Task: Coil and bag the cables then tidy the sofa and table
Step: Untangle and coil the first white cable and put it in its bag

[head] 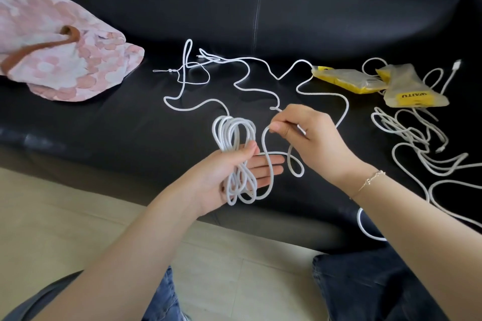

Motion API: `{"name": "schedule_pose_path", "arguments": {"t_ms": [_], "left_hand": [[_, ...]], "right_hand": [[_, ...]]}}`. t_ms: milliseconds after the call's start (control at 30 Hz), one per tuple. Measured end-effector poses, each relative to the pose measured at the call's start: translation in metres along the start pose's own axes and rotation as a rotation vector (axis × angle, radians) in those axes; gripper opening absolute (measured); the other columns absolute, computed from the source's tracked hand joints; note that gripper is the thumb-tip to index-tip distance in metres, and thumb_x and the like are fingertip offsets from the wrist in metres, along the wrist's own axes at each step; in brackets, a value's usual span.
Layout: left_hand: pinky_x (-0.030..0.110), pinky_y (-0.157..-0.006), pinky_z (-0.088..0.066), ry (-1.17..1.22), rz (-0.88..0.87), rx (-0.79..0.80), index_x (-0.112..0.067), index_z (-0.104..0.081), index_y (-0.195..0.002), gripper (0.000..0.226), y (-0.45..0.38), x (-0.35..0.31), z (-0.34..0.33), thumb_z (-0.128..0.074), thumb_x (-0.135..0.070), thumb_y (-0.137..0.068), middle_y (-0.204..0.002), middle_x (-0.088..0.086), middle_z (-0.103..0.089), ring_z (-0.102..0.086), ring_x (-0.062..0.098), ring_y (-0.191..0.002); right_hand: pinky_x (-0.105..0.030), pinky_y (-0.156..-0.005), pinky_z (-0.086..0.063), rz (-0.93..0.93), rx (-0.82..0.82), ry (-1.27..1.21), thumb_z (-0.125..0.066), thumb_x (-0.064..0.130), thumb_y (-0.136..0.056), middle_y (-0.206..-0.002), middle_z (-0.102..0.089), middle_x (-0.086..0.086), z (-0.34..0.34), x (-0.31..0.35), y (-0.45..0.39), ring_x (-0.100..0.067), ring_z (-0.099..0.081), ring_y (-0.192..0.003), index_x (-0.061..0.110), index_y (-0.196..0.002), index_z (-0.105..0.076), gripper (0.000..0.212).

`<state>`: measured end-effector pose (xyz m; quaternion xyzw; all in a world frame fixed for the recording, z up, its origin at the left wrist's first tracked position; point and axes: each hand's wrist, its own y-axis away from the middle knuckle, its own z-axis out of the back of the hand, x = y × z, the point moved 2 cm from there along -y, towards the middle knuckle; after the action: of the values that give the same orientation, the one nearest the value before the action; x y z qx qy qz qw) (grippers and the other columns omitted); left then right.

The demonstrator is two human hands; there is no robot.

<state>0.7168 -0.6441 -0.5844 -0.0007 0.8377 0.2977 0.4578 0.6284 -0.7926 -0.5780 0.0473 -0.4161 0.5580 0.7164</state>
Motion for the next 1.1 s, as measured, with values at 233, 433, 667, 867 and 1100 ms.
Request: {"name": "schedule_pose_path", "arguments": {"t_ms": [233,433,667,867,1100], "left_hand": [[0.033,-0.066,-0.061,0.083,-0.001,-0.118,-0.01,-0.063,-0.091,0.018,-0.004,-0.001,0.009,-0.056,-0.024,-0.098,-0.074,0.002,-0.068,-0.071,0.018,-0.07],[0.022,-0.052,-0.046,-0.182,-0.072,-0.279,-0.013,-0.056,-0.085,0.02,-0.007,-0.008,0.034,-0.056,-0.027,-0.099,-0.063,-0.004,-0.052,-0.047,0.009,-0.05],[0.028,-0.058,-0.035,-0.663,0.072,-0.178,-0.02,-0.055,-0.07,0.039,-0.011,0.008,0.031,-0.077,-0.051,-0.077,-0.056,-0.002,-0.044,-0.039,0.015,-0.05],[0.022,-0.048,-0.035,-0.515,0.1,-0.141,-0.017,-0.053,-0.075,0.041,-0.014,0.01,0.023,-0.053,-0.052,-0.095,-0.055,-0.005,-0.048,-0.038,0.011,-0.046],[0.016,-0.043,-0.027,0.111,0.042,-0.3,-0.018,-0.049,-0.069,0.035,-0.012,-0.005,0.039,-0.057,-0.038,-0.097,-0.059,-0.007,-0.031,-0.026,0.006,-0.047]], "right_hand": [[-0.009,-0.058,-0.036,-0.069,0.065,-0.034,-0.057,0.026,-0.097,-0.065,-0.054,0.012,0.0,0.004,-0.003,-0.003,-0.05,-0.057,0.014,-0.084,-0.066,0.02],[-0.021,-0.049,-0.029,-0.342,0.396,-0.104,-0.059,0.028,-0.096,-0.052,-0.038,0.001,0.015,-0.011,-0.002,-0.01,-0.03,-0.049,0.011,-0.067,-0.058,0.033],[-0.04,-0.06,-0.046,0.006,0.094,-0.006,-0.052,0.028,-0.1,-0.069,-0.058,-0.009,0.011,-0.004,-0.001,-0.025,-0.05,-0.059,0.018,-0.086,-0.061,0.02],[-0.034,-0.052,-0.041,-0.059,-0.033,0.091,-0.06,0.044,-0.092,-0.054,-0.051,-0.001,0.006,-0.001,-0.003,-0.015,-0.043,-0.049,0.014,-0.075,-0.064,0.035],[-0.03,-0.056,-0.04,-0.247,0.193,0.078,-0.061,0.036,-0.093,-0.057,-0.055,0.005,0.014,-0.011,-0.006,-0.009,-0.046,-0.052,0.02,-0.075,-0.066,0.025]]}}
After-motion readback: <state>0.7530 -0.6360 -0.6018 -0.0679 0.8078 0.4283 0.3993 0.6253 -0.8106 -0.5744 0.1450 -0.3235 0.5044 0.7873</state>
